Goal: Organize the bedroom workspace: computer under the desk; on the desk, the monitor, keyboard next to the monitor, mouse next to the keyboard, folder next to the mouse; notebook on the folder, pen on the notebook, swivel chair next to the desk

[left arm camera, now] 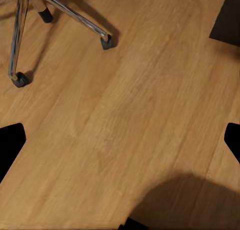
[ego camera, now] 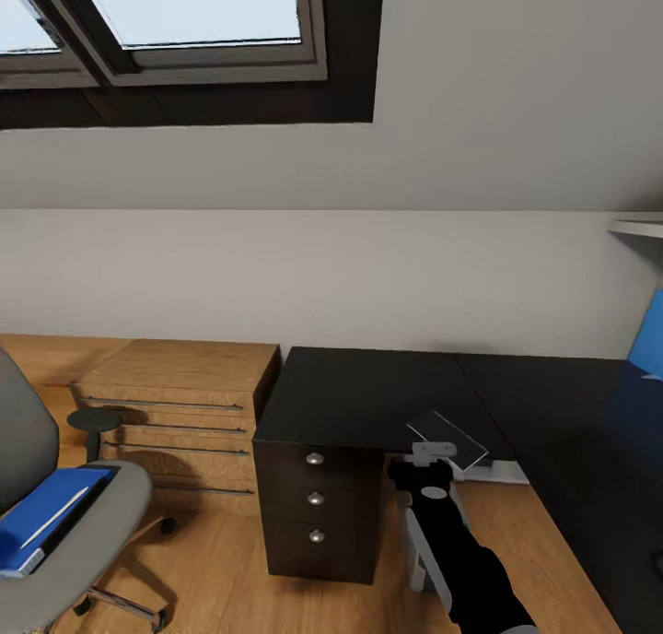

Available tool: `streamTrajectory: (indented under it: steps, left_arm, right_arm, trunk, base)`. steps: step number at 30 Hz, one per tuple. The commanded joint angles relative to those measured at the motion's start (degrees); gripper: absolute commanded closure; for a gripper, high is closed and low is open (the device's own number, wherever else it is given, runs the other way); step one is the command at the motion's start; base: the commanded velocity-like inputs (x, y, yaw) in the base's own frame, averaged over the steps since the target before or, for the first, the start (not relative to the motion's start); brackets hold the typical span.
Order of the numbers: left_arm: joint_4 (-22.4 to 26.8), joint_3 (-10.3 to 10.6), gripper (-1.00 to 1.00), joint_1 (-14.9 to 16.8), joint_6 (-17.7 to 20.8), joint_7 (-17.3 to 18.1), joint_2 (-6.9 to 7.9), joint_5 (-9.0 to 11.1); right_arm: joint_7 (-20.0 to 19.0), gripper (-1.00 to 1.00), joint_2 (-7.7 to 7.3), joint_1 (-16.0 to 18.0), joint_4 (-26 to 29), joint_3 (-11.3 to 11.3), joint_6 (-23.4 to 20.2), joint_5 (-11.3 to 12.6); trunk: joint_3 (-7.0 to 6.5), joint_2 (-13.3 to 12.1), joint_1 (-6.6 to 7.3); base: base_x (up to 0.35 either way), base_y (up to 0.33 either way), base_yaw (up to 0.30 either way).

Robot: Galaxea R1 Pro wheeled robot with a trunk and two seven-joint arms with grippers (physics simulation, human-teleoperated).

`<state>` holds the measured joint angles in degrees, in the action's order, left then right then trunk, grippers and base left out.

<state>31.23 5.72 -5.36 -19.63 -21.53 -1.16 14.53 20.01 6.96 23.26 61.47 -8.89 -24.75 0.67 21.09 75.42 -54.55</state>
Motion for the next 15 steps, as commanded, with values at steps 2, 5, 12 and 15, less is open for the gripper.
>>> streamTrajectory:
  steps: [2,5,12,15]
  left_arm:
    - [0.0,0.4,-1.00,0.0,-0.2,-0.4,0.13,0.6]
    - [0.0,0.4,-1.00,0.0,-0.3,-0.4,0.14,0.7]
    - [0.1,0.4,-1.00,0.0,-0.3,-0.4,0.10,0.7]
    - [0.0,0.4,-1.00,0.0,-0.3,-0.3,0.19,0.6]
  right_arm:
    - [0.4,-1.00,0.03,0.0,-0.1,-0.3,-0.3,0.1]
    - [0.3,-1.00,0.05,0.0,-0.3,-0.3,-0.3,0.1]
    - [0.4,-1.00,0.07,0.0,-0.8,-0.5,0.0,0.1]
    - [0.4,-1.00,0.07,0.0,-0.9,-0.6,0.0,0.1]
  trunk:
    - [0.05,0.0,-0.01]
    - [0.05,0.0,-0.01]
    - [0.05,0.0,-0.01]
    - [0.05,0.0,-0.01]
  base:
    - [0.000,0.000,0.280]
    - [0.000,0.000,0.280]
    - [0.000,0.000,0.280]
    - [0.000,0.000,0.280]
